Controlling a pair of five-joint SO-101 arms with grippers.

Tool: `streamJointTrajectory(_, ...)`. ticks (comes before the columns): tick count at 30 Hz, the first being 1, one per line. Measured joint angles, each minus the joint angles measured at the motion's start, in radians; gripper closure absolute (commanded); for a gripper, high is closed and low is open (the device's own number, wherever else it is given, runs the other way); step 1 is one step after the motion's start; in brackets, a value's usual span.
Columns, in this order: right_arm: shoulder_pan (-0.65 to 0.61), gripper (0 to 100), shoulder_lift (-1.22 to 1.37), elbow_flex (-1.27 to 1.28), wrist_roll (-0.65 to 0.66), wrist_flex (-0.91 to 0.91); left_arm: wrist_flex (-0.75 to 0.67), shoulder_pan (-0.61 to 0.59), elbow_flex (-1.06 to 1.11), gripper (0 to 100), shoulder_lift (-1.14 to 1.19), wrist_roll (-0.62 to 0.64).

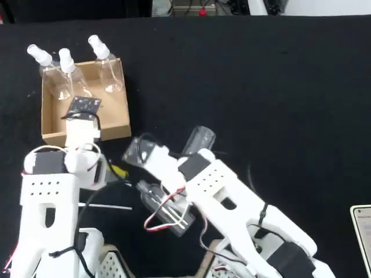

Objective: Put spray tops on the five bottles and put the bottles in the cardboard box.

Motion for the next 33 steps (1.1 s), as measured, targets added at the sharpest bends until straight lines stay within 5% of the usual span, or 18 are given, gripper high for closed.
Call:
streamJointTrajectory(7,0.057,95.8,-0.16,-0.075,0.017,0.15,0.064,-0.081,-0.032,66,0.0,-0.052)
streamJointTrajectory(13,0.161,95.9,-0.265,-0.038,0.427,0.382,0.046,-0.086,-0.031,66,0.0,-0.055)
streamJointTrajectory(22,0.169,95.6,-0.272,0.1,0.908,0.413,0.002,-0.087,-0.031,66,0.0,-0.055)
streamJointTrajectory(28,0.072,95.6,-0.272,0.192,0.93,0.365,0.002,-0.098,-0.031,66,0.0,-0.055)
streamJointTrajectory(33,-0.038,95.6,-0.272,0.31,0.709,0.157,0.002,-0.098,-0.031,66,0.0,-0.055)
